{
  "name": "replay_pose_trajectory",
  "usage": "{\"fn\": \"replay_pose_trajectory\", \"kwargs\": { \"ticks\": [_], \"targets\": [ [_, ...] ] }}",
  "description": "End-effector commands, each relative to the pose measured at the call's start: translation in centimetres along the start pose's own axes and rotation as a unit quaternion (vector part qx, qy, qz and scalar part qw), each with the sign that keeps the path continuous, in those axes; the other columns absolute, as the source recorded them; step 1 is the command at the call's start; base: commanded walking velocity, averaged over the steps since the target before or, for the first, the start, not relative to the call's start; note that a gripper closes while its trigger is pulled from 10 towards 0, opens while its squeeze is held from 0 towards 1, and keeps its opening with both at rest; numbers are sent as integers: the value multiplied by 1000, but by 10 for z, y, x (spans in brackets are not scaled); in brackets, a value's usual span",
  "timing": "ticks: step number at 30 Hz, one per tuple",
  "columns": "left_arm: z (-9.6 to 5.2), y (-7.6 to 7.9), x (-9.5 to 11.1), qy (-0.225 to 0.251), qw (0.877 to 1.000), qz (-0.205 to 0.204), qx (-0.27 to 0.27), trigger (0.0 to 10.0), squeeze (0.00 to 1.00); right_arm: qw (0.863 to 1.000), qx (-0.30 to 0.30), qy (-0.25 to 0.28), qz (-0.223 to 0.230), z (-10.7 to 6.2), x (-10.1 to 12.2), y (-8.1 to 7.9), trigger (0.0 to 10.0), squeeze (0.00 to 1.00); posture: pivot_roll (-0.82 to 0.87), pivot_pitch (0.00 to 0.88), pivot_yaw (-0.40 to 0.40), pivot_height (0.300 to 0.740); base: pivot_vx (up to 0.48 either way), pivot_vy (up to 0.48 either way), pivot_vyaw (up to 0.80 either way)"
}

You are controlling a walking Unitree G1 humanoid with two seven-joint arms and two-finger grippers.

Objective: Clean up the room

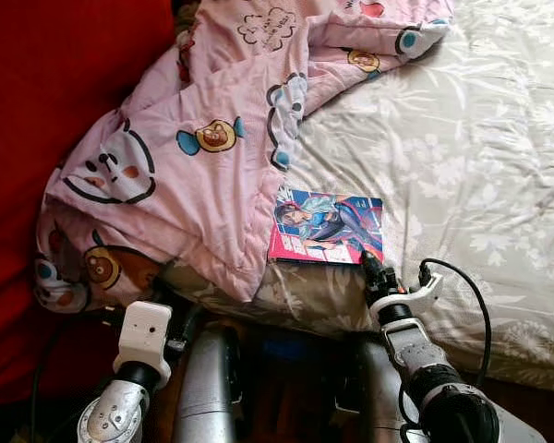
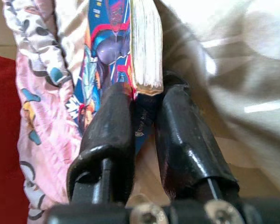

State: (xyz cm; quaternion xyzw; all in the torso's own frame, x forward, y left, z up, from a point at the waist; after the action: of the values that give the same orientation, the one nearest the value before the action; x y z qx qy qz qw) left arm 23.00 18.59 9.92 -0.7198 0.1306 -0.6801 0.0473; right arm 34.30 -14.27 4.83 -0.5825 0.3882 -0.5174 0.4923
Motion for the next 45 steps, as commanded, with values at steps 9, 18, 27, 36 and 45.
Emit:
{"fn": "replay_pose_trajectory", "kwargs": {
  "ticks": [9, 18, 27, 36, 45],
  "targets": [
    [2, 0, -15, -24, 1000, -3, 1, 10000, 0, 999, -30, -16, 2, -20, -14, 23, 0, 0, 213, 399, 13, 602, 0, 0, 0],
    [22, -5, -20, -18, 999, -18, 21, 10000, 0, 994, 26, 7, -107, -13, 9, 5, 0, 0, 159, 308, -6, 602, 0, 0, 0],
    [49, -23, -22, -8, 996, -54, 70, 10000, 0, 946, 89, 52, -306, -2, 34, -40, 10000, 0, 86, 141, -36, 602, 0, 0, 0],
    [48, -27, -65, -74, 987, -92, 109, 10000, 0, 889, 44, 105, -444, -14, 53, -51, 10000, 0, 29, 28, -48, 602, 0, 0, 0],
    [37, -10, -114, -181, 967, -136, 120, 10000, 0, 878, -53, 103, -465, -27, 54, -23, 10000, 0, 5, 0, -54, 636, 0, 0, 0]
  ]
}}
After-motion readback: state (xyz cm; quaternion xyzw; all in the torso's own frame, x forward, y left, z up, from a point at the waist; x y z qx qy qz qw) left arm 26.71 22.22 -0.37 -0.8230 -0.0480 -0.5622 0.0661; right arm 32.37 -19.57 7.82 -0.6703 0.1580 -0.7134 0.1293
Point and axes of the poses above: a point about 5 cm out from each wrist's last joint towards the gripper, its own z axis pointing out of the wrist towards the gripper, its own x axis along the axis of the wrist's last joint, y = z × x, the point moved 1 cm from there along z, pointing out of the wrist towards the gripper, and after that the axes turned 3 degrees about z, right-handed, at the moved point
